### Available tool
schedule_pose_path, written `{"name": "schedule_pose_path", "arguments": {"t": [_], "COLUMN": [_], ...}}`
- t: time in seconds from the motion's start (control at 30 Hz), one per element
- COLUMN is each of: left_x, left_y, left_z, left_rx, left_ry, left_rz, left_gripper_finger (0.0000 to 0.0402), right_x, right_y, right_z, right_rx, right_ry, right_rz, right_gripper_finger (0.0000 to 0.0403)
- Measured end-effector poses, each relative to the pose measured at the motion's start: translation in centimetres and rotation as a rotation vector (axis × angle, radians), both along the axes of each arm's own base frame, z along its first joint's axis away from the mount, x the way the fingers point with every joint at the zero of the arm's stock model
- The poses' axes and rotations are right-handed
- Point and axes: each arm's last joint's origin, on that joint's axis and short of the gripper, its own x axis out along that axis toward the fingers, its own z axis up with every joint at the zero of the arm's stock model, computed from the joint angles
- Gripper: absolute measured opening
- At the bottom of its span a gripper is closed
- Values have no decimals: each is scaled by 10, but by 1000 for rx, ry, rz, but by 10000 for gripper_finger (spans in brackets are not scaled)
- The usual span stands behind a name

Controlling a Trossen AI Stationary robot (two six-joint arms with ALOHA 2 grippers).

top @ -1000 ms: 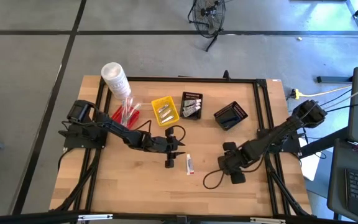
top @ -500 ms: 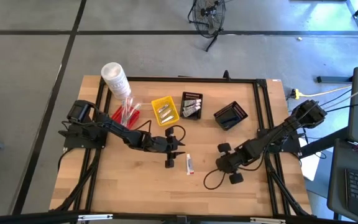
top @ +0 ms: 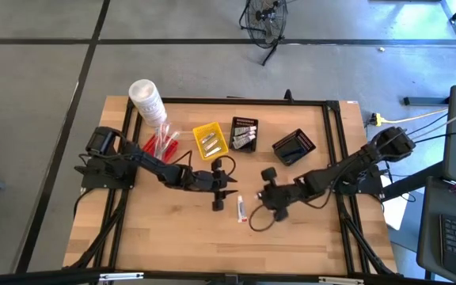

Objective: Pick & Place Travel size toiletries
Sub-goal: Put the nail cutter into the yellow bin

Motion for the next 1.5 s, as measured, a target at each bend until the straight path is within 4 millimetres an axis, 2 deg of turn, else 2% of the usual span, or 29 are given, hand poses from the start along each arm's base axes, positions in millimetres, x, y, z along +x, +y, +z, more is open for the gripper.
{"name": "schedule_pose_path", "arguments": {"t": [0.1,0.2,0.37,0.47,0.57,0.73,0.8,0.9,1.07,1.2,1.33,1.5], "left_x": [2,2,4,4,4,6,7,8,10,11,12,14], "left_y": [6,10,17,21,24,25,25,25,28,35,41,45], "left_z": [1,1,2,2,2,5,8,11,19,20,20,23], "left_rx": [7,62,111,81,73,83,82,77,161,194,150,185], "left_ry": [-12,-6,-7,-9,-13,-44,-75,-106,-180,-177,-185,-218], "left_rz": [14,1,-1,26,42,83,97,100,79,88,58,28], "left_gripper_finger": [162,162,173,184,194,198,197,195,194,194,194,194], "right_x": [15,30,40,36,25,1,-8,-17,-13,-6,-2,9], "right_y": [-6,-10,-16,-19,-25,-35,-39,-46,-56,-65,-73,-78], "right_z": [18,37,52,64,85,107,104,86,56,53,54,47], "right_rx": [-93,-98,-174,-304,-382,-254,-205,-185,-121,51,113,222], "right_ry": [-88,-163,-180,-122,-63,-92,-95,-156,-420,-531,-560,-578], "right_rz": [-38,-63,-29,-23,-76,-149,-155,-179,-102,-56,-106,-76], "right_gripper_finger": [53,43,49,55,51,45,47,48,48,49,50,50]}}
